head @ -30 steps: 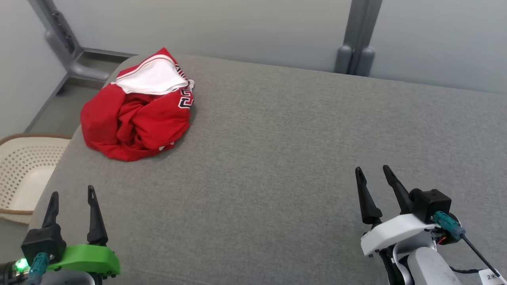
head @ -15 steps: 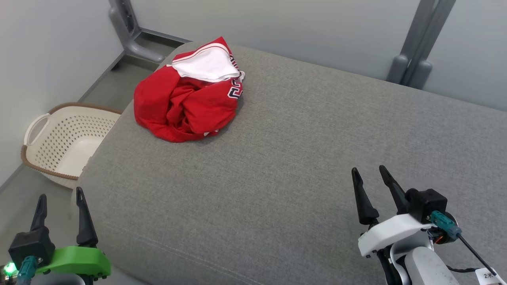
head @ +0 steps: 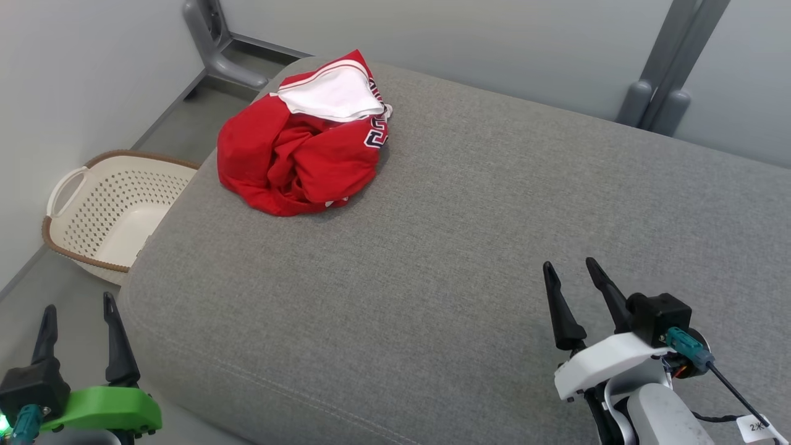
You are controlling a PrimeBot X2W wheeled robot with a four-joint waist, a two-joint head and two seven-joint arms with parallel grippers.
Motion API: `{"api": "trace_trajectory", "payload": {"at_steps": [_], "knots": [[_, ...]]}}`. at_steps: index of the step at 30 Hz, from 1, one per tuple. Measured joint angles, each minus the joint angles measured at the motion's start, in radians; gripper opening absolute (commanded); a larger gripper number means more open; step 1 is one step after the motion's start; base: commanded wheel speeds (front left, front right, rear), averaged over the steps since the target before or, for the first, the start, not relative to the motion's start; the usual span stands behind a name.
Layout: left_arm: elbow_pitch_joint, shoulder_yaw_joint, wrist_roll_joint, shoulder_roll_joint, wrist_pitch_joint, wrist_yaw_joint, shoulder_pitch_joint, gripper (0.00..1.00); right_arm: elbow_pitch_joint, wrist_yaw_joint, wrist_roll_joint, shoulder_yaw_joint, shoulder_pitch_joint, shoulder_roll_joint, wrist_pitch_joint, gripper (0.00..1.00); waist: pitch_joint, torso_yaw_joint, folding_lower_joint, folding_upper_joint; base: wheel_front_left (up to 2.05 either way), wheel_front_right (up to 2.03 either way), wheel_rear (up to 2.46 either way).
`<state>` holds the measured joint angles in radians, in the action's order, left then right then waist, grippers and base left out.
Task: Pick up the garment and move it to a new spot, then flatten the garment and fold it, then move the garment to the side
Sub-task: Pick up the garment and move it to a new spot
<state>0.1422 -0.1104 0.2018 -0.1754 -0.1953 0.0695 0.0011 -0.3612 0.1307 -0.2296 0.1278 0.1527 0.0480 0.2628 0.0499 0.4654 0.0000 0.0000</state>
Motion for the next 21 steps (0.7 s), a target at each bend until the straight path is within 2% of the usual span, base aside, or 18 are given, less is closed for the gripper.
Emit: {"api": "trace_trajectory", "payload": {"at_steps": [5,9,21], "knots": [[0.012,-0.017,0.036,-0.012,-0.01,-0.014,-0.048,1.0,0.002,0.0,0.022,-0.006,0.021,0.0,0.0,1.0,0.016,-0.029,0.0,0.0,0.0,0.0,0.0],[0.028,-0.036,0.053,-0.045,-0.013,-0.026,-0.126,1.0,0.01,0.0,0.055,-0.015,0.047,0.0,0.0,1.0,0.039,-0.063,0.0,0.0,0.0,0.0,0.0],[0.084,-0.077,0.095,-0.192,0.0,-0.07,-0.487,1.0,0.084,0.0,0.165,-0.068,0.135,0.0,0.0,1.0,0.18,-0.192,0.0,0.0,0.0,0.0,0.0]]}}
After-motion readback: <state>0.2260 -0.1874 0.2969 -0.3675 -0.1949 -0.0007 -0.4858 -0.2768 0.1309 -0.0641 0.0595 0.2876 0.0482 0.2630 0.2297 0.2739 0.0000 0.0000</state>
